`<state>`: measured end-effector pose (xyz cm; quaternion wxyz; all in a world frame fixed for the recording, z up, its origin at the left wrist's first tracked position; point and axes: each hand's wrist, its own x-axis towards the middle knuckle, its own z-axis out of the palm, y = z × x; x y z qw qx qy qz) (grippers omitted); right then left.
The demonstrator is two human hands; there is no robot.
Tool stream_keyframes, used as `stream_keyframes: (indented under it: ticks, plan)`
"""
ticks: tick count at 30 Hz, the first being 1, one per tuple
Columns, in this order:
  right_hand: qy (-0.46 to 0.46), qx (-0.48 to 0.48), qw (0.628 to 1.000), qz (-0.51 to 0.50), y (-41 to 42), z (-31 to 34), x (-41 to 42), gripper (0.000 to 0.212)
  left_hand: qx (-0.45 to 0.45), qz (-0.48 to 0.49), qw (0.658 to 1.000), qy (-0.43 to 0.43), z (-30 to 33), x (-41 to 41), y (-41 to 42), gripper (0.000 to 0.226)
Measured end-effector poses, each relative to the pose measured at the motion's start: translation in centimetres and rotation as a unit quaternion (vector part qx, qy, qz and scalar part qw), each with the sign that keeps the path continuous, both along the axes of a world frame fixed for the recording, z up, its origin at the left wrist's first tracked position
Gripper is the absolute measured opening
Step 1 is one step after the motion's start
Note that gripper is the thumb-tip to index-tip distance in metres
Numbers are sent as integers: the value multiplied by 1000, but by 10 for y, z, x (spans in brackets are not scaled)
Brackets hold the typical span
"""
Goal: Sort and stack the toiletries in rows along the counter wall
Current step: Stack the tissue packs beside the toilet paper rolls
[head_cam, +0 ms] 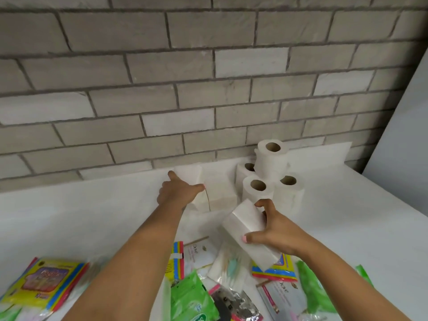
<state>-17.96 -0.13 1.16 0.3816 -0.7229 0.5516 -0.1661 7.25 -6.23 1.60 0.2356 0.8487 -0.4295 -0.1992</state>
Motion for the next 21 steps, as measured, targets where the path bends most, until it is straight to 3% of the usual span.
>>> stream_keyframes:
  ticks: [11, 15, 21]
  plan:
    - [44, -13, 999, -17, -29, 8, 25, 75, 91, -30, 989, -114, -14, -1, -24, 102]
    - [63, -24, 996, -50, -41, 17, 48, 72, 84, -44, 988, -126, -13, 6, -29, 84]
    - [204, -178, 961, -64, -79, 31, 96, 79, 85, -47, 990, -102, -7, 13, -27, 53]
